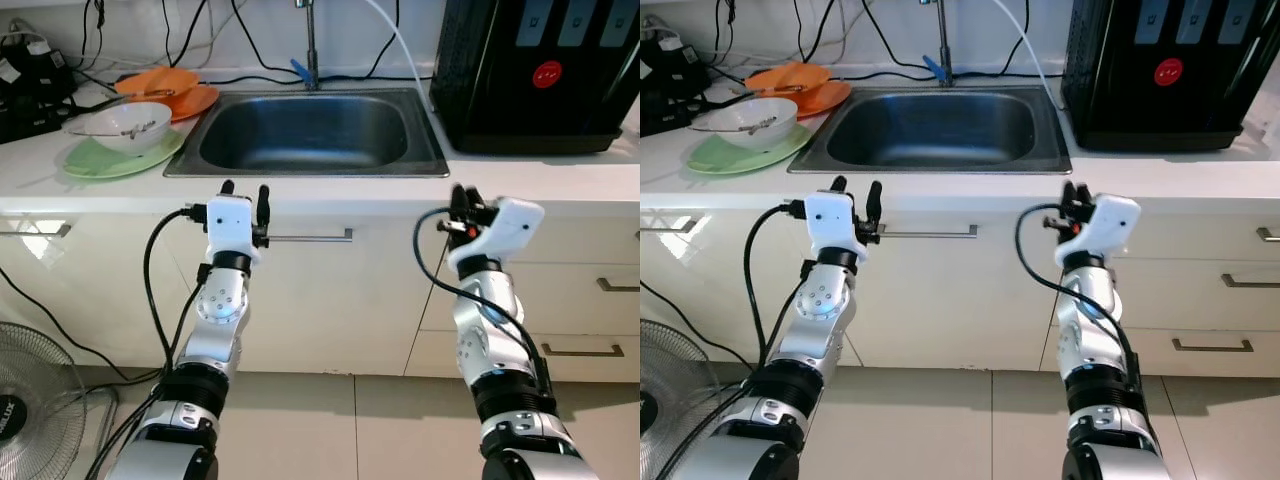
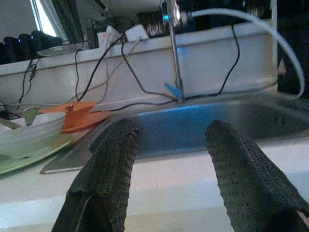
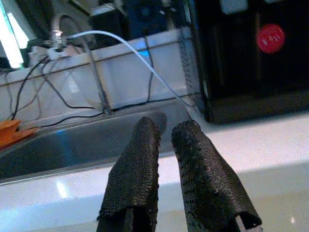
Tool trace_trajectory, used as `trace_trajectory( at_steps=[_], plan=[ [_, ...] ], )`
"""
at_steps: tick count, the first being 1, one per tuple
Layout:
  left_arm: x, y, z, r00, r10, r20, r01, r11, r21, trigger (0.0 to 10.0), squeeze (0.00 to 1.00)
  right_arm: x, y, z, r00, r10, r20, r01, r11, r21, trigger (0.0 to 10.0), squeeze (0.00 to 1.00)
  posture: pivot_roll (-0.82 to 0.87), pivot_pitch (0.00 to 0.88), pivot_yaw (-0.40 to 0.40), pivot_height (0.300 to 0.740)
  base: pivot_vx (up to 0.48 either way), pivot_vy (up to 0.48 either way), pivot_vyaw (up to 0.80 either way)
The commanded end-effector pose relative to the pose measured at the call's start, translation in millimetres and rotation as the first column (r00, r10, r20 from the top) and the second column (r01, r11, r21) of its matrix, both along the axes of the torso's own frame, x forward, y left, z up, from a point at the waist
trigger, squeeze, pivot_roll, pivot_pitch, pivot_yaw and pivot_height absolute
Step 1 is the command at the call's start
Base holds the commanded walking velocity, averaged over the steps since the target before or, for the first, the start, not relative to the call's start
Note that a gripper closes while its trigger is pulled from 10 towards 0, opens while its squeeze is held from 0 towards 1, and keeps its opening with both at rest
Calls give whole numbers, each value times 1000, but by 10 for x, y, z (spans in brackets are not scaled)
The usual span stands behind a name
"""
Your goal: Kitchen organization
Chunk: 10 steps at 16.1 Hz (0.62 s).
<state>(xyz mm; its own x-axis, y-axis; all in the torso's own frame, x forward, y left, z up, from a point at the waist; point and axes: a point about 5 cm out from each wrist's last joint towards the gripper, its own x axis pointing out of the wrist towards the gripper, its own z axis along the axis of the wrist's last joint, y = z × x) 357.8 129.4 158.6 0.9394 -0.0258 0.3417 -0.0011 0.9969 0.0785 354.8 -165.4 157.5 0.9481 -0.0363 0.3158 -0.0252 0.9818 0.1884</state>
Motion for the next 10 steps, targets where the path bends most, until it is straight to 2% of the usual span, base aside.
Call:
trace_trajectory(
  at_steps=[1, 2, 5, 6, 7, 10],
  plan=[
    [21, 6, 92, 1000, -4, 23, 5, 1000, -18, 10000, 0, -11, 14, -15, 1000, -16, -15, 15, 998, -56, 10000, 0, -51, 0, 80, 740, 0, 0, 0],
    [20, -27, 92, 1000, -16, 8, 16, 1000, -20, 10000, 0, -31, 36, -85, 999, -11, -51, 7, 997, -75, 10000, 0, -53, 0, 81, 740, 0, 0, 0],
    [6, -98, 9, 998, -53, -41, 52, 998, -23, 10000, 0, -39, 21, -127, 997, -24, -79, 20, 998, -53, 10000, 0, -56, 0, 83, 740, 0, 0, 0],
    [-4, -133, -28, 996, -73, -58, 73, 997, -8, 10000, 0, -36, 16, -101, 997, -25, -68, 23, 999, -37, 10000, 800, -55, 0, 85, 740, 0, 0, 0],
    [-13, -168, -51, 994, -85, -67, 85, 996, -2, 10000, 0, -33, 24, -73, 998, -23, -56, 21, 999, -36, 10000, 1000, -56, 0, 83, 740, 0, 0, 0],
    [-2, -275, -21, 991, -112, -71, 113, 994, 3, 10000, 0, -6, 51, -37, 999, -9, -52, 7, 999, -35, 10000, 1000, -45, 0, 74, 740, 0, 0, 0]
  ],
)
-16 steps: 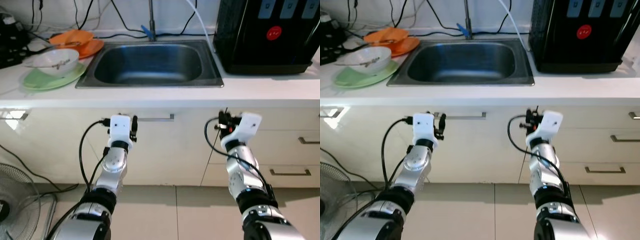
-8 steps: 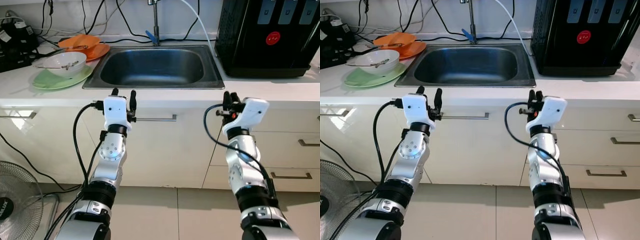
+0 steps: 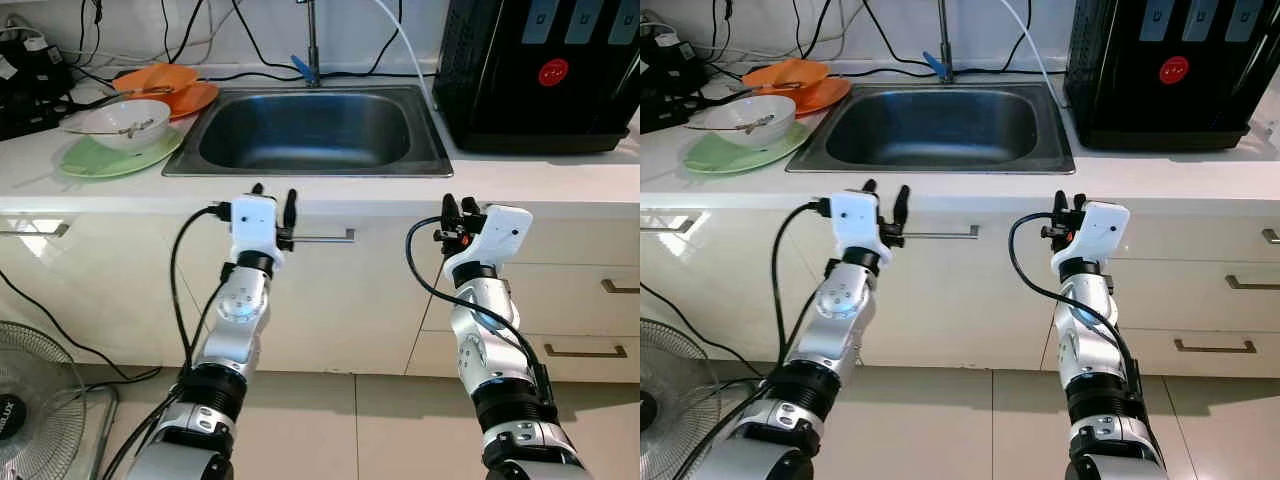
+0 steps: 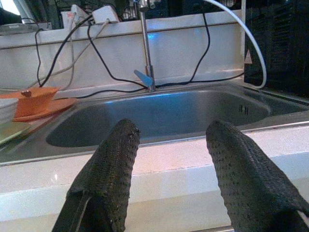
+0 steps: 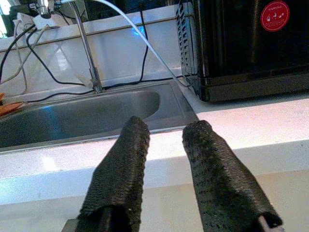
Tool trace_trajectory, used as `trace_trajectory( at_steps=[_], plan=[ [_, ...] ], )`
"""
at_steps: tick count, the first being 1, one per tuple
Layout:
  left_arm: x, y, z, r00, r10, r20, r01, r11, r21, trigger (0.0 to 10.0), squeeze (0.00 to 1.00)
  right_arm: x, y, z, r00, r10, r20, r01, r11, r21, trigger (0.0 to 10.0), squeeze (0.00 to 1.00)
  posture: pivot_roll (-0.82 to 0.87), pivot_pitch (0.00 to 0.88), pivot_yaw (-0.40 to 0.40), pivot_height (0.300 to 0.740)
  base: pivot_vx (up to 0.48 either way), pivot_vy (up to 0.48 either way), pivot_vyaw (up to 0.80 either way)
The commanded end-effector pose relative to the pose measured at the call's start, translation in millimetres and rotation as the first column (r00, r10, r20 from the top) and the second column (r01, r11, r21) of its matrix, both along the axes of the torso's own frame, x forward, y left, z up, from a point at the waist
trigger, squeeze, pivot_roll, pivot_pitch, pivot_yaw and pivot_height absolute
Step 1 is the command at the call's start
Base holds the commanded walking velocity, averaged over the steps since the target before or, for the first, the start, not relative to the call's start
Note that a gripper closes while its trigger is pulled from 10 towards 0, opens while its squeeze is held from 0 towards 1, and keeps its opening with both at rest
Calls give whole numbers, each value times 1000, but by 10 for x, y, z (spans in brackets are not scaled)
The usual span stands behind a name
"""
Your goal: Kitchen organization
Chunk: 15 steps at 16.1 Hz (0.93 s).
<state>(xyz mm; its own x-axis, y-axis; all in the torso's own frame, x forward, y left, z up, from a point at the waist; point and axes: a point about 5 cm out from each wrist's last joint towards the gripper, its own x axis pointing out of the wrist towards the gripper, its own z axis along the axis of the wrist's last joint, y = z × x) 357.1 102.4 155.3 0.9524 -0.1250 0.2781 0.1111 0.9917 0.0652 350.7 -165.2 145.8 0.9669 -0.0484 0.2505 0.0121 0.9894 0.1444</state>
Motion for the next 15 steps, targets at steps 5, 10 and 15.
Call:
trace_trajectory(
  at_steps=[5, 10, 15],
  plan=[
    [22, -69, 63, 1000, -14, 5, 14, 1000, -6, 10000, 0, 39, 108, 66, 999, 34, 4, -34, 999, 13, 10000, 1000, -53, 0, 68, 740, 0, 0, 0],
    [20, 34, -9, 999, 25, -32, -25, 1000, -9, 10000, 0, 54, 65, 42, 1000, 11, -30, -11, 1000, -9, 10000, 0, -47, 0, 61, 740, 0, 0, 0],
    [45, 71, -34, 996, 51, -69, -52, 999, -10, 10000, 0, 51, 116, 34, 999, 34, -31, -33, 999, 13, 10000, 0, -34, 0, 62, 740, 0, 262, 0]
  ],
)
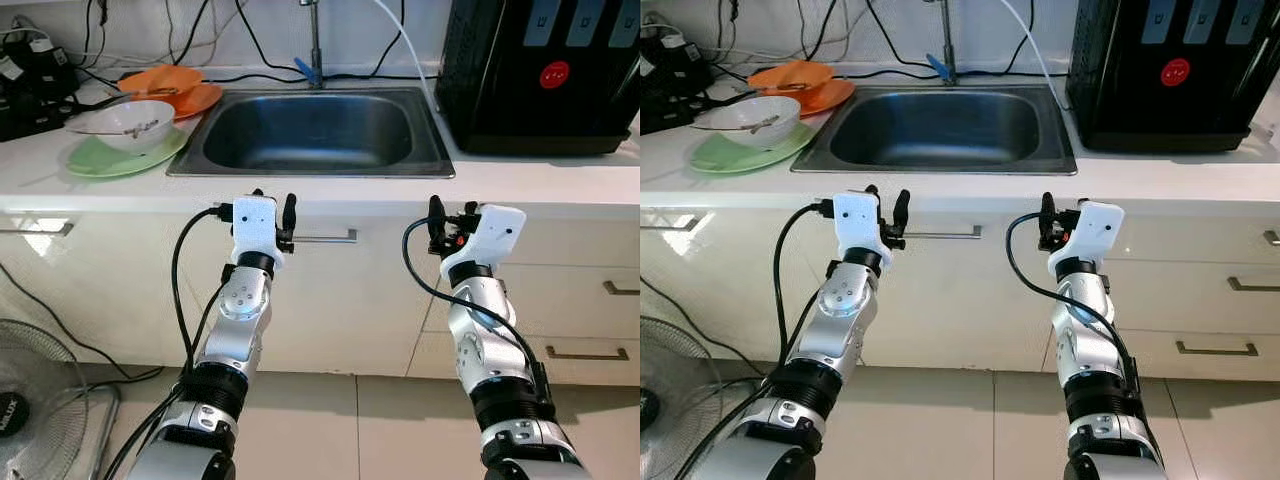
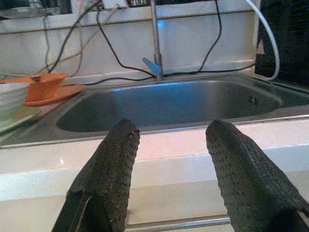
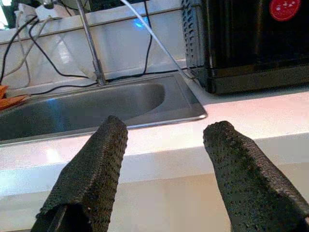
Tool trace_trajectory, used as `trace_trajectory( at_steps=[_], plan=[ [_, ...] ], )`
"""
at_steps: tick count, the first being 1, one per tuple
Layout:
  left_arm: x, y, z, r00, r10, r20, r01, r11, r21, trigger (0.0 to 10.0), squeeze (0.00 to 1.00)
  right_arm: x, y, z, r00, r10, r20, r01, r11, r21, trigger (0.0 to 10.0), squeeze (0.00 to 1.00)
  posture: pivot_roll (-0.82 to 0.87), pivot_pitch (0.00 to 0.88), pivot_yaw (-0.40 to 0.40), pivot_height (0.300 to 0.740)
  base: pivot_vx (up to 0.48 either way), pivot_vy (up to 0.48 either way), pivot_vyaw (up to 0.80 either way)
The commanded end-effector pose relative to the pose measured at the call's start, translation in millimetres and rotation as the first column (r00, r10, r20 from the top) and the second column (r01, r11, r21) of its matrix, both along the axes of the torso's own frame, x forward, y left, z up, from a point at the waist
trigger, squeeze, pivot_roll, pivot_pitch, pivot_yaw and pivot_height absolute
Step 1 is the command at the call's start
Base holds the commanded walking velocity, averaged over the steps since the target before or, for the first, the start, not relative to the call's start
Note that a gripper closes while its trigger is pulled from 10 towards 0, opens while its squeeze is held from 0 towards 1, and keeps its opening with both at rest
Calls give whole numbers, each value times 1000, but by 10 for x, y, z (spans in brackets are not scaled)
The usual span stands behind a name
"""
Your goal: Kitchen organization
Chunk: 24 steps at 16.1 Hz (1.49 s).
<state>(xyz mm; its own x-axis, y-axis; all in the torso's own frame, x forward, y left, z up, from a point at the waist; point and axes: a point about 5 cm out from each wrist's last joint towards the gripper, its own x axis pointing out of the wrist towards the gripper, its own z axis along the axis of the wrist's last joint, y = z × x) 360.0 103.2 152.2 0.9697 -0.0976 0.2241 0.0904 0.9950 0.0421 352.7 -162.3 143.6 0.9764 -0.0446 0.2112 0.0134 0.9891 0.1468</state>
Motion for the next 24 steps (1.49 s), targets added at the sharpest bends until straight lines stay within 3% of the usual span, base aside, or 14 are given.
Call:
trace_trajectory(
  at_steps=[1, 9, 14, 17, 24],
  plan=[
    [17, 66, -1, 1000, 29, -11, -29, 1000, 7, 10000, 0, 28, 92, 53, 1000, 30, 8, -30, 999, 11, 10000, 0, -34, 0, 63, 740, 0, 472, 0],
    [25, 85, 14, 999, 37, -15, -37, 999, 18, 10000, 0, 21, 86, 44, 999, 32, 7, -32, 999, 11, 10000, 0, -32, 0, 70, 740, 0, 472, 0],
    [30, 89, -11, 998, 59, -23, -58, 997, 51, 10000, 0, 23, 76, 33, 999, 34, 1, -34, 999, 11, 10000, 0, -35, 0, 71, 740, 0, 0, 0],
    [29, 100, -4, 998, 55, -30, -54, 998, 13, 10000, 0, 28, 94, 36, 999, 46, 0, -46, 999, 9, 10000, 0, -32, 0, 70, 740, 0, 0, 0],
    [29, 129, 16, 998, 61, -21, -61, 998, 5, 10000, 0, 31, 127, 28, 998, 61, -3, -61, 998, 6, 10000, 0, -31, 0, 69, 740, 418, 0, 0]
  ],
)
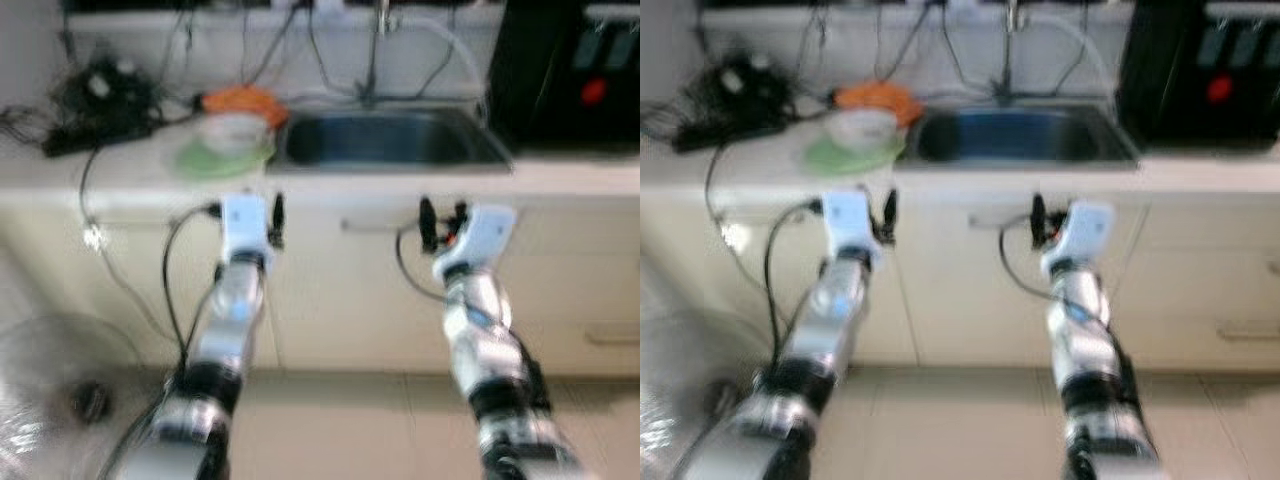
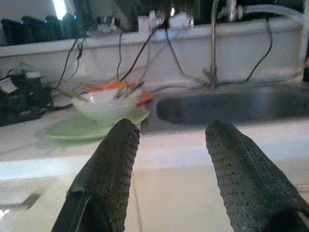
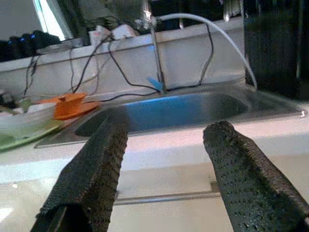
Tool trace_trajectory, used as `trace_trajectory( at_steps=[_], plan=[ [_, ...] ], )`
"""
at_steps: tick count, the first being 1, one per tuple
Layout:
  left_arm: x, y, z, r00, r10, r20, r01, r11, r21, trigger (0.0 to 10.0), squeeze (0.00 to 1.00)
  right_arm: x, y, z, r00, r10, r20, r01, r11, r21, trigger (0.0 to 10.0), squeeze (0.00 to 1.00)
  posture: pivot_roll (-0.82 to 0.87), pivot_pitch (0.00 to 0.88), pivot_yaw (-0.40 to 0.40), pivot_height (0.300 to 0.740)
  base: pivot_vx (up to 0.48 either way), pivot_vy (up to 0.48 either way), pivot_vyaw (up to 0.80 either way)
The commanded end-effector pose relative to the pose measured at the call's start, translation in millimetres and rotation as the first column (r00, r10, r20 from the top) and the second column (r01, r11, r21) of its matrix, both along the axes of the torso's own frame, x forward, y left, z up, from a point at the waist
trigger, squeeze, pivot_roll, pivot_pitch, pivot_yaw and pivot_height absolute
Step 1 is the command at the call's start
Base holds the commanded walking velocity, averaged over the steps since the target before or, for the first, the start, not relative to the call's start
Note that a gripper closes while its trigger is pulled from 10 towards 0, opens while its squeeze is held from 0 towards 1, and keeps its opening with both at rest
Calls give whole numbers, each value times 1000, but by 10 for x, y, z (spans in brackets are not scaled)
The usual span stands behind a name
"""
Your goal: Kitchen organization
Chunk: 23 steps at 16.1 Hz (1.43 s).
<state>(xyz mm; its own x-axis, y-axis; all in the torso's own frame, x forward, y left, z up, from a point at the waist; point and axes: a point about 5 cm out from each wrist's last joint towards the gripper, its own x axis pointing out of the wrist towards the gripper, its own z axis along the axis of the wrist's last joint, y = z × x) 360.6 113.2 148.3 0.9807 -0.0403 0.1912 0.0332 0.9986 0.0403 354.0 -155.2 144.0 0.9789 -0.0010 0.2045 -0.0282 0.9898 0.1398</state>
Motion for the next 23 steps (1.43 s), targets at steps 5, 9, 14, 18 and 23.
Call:
trace_trajectory(
  at_steps=[5, 9, 14, 18, 23],
  plan=[
    [18, 4, 61, 1000, -6, 18, 6, 1000, 0, 10000, 0, 20, 65, 14, 1000, 31, -3, -31, 999, 5, 10000, 0, -29, 0, 66, 740, 454, 0, 0],
    [16, 5, 66, 1000, -7, 21, 7, 1000, -1, 10000, 0, 25, 92, 14, 999, 36, -4, -36, 999, 10, 10000, 0, -28, 0, 66, 740, 459, 0, 0],
    [11, 4, 61, 1000, -10, 21, 10, 1000, 1, 10000, 0, 21, 99, 7, 999, 42, -5, -42, 999, 9, 10000, 0, -27, 0, 63, 740, 463, 0, 0],
    [14, 2, 61, 1000, -14, 19, 14, 1000, 0, 10000, 0, 22, 86, 12, 999, 37, -3, -37, 999, 4, 10000, 0, -30, 0, 63, 740, 461, 0, 0],
    [16, -14, 60, 1000, -23, 18, 23, 1000, 1, 10000, 0, 25, 89, 19, 999, 34, -1, -34, 999, 6, 10000, 0, -30, 0, 66, 740, 464, 0, 0]
  ],
)
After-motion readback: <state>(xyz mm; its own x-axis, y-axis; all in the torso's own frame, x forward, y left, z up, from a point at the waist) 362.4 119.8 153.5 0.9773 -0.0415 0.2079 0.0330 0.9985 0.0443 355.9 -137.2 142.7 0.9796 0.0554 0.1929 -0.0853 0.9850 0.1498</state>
